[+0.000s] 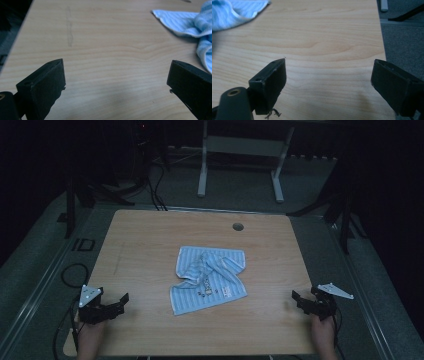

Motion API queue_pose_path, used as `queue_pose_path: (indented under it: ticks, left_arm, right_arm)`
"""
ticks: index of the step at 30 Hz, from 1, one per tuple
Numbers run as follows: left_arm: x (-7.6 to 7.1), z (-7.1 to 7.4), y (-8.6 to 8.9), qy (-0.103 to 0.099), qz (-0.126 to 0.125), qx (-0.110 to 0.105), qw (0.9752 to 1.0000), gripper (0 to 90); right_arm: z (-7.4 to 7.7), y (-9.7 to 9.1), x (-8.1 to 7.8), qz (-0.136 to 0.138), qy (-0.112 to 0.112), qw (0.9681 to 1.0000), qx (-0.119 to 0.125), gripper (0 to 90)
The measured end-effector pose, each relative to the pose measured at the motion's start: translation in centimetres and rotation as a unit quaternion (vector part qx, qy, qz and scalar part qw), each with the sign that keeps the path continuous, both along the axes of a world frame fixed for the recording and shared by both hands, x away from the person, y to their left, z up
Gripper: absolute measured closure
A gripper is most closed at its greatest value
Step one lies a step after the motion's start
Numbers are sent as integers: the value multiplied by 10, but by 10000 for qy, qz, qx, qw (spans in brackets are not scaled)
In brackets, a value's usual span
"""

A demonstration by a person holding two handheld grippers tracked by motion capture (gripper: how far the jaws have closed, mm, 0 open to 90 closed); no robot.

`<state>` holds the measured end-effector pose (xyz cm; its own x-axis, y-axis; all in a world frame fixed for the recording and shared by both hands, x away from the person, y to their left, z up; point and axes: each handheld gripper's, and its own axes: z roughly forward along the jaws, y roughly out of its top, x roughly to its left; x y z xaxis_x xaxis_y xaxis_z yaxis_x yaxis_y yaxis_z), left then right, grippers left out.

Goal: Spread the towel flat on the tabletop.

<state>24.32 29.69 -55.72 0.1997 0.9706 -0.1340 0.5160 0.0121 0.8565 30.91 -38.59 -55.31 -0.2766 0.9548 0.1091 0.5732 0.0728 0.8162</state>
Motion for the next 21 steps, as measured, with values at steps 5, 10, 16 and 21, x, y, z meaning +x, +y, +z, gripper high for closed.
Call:
queue_pose_path:
  ticks: [5,10,16,21]
  left_arm:
    - [6,1,-3,486,-192,163,9985,17]
    - [8,5,-3,875,-451,299,9947,17]
    - [11,12,0,1275,-702,482,9882,17]
    - [14,20,2,1775,-1011,790,9757,17]
  right_arm:
    - [-1,1,1,130,100,9999,-39,130]
    - [0,5,5,494,543,9972,-164,150]
    - [9,8,6,631,696,9949,-358,158]
    - [19,12,8,820,929,9906,-584,140]
